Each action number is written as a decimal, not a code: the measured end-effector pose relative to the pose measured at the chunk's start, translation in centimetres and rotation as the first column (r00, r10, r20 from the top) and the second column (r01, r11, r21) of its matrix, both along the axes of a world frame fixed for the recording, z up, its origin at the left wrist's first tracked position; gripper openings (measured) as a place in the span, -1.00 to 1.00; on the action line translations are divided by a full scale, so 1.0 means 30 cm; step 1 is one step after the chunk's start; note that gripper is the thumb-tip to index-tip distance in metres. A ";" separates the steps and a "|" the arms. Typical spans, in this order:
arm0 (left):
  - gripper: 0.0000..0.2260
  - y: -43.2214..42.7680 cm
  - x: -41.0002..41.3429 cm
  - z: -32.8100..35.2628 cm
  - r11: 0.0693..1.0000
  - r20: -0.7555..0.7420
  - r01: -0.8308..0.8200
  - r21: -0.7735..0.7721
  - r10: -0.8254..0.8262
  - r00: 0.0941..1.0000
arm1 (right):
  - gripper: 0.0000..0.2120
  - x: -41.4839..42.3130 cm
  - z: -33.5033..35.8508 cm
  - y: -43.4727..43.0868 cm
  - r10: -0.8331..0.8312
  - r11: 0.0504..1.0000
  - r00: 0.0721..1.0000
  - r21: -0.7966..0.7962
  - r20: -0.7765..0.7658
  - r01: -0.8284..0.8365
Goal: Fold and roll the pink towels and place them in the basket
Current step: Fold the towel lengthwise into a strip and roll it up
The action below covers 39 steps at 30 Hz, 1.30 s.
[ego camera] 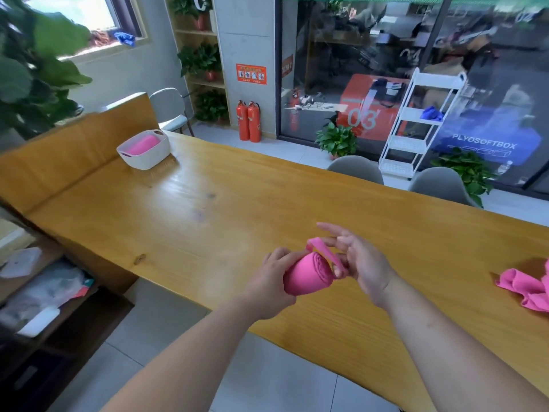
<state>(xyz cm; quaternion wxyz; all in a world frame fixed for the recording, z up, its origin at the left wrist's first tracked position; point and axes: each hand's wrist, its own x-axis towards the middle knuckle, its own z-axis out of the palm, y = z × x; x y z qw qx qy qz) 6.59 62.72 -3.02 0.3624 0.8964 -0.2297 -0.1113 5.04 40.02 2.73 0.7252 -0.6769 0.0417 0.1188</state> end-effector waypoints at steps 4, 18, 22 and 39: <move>-0.17 0.089 0.035 0.005 0.996 -0.016 -0.078 0.029 0.079 0.997 | -0.58 -0.009 0.042 0.155 0.059 0.990 0.991 -0.133 0.119 -0.043; -0.16 0.382 0.060 0.047 0.955 -0.385 -0.239 -0.177 0.156 0.910 | -0.63 0.005 -0.043 0.514 -0.076 0.987 0.995 -0.133 0.068 0.085; -0.31 0.455 0.043 0.013 0.900 -0.370 -0.376 -0.219 0.280 0.886 | -0.67 0.054 -0.022 0.643 0.057 0.940 0.992 -0.342 0.112 -0.016; -0.33 0.877 -0.022 -0.011 0.440 -0.608 -0.745 -0.501 0.433 0.665 | -0.80 0.171 -0.049 0.944 0.312 0.858 0.942 -0.464 0.123 -0.223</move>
